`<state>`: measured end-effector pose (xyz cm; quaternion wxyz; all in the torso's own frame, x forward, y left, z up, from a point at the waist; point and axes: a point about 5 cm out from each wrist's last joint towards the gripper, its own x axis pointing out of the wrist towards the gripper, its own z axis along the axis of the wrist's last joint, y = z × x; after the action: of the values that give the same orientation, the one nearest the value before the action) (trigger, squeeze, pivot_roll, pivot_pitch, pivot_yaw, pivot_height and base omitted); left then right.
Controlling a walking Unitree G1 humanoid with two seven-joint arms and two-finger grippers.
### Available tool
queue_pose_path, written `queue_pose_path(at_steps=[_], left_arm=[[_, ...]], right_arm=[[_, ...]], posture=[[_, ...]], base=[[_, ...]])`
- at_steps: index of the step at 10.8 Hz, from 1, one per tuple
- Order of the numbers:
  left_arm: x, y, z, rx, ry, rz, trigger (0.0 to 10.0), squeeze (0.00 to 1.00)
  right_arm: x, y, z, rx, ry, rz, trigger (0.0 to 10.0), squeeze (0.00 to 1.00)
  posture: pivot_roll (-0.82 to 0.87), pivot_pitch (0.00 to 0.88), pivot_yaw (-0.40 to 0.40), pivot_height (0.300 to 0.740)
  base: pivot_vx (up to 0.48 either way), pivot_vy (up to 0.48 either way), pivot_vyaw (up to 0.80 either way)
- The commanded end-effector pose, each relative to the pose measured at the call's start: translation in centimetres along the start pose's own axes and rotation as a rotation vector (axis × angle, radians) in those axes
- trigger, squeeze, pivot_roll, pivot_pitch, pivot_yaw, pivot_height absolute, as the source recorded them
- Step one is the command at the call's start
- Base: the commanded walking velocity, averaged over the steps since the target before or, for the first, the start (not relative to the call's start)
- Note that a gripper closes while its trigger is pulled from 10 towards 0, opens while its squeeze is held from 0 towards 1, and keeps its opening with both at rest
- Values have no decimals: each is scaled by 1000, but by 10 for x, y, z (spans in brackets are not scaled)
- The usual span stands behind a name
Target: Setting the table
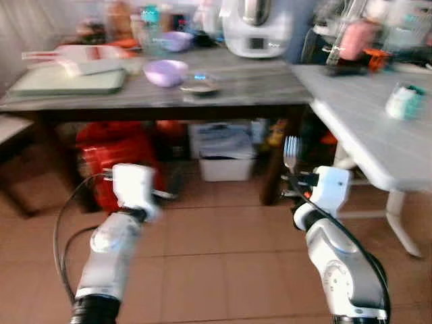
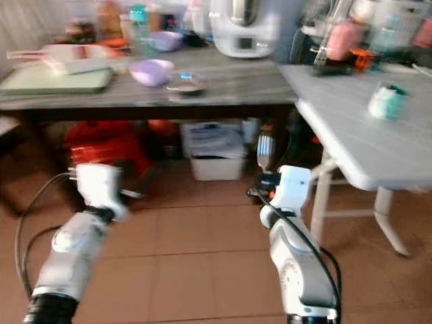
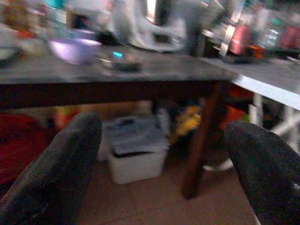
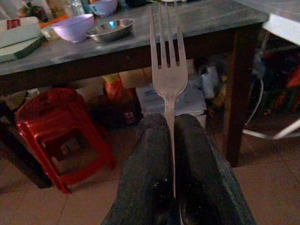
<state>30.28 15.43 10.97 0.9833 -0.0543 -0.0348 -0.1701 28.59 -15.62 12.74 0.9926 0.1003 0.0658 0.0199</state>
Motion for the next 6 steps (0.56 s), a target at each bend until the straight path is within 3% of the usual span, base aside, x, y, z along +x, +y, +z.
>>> queue_pose_path(at_steps=[1, 3, 4, 5, 6], left_arm=[[6, -12, 3, 8, -21, -48, 10000, 0], [4, -14, 2, -2, -18, -58, 10000, 0], [-1, -11, 1, -9, -17, -37, 10000, 0], [-3, -9, 1, -6, -18, -25, 10000, 0], [-7, -6, 1, -3, -21, -3, 10000, 0]], right_arm=[[-2, -9, 5, -7, -24, -28, 10000, 0], [-5, -9, 7, -12, -48, -23, 10000, 0], [-7, -13, 12, -74, -87, -29, 10000, 0], [-8, -17, 13, -59, -94, -43, 10000, 0], [-12, -21, 14, -48, -107, -51, 10000, 0]], posture=[[-24, 0, 2, 740], [-25, 0, 4, 740], [-24, 0, 5, 740], [-24, 0, 6, 740], [-24, 0, 6, 740]], base=[[315, 0, 0], [429, 0, 522], [461, 0, 694], [480, 0, 569], [480, 0, 0]])
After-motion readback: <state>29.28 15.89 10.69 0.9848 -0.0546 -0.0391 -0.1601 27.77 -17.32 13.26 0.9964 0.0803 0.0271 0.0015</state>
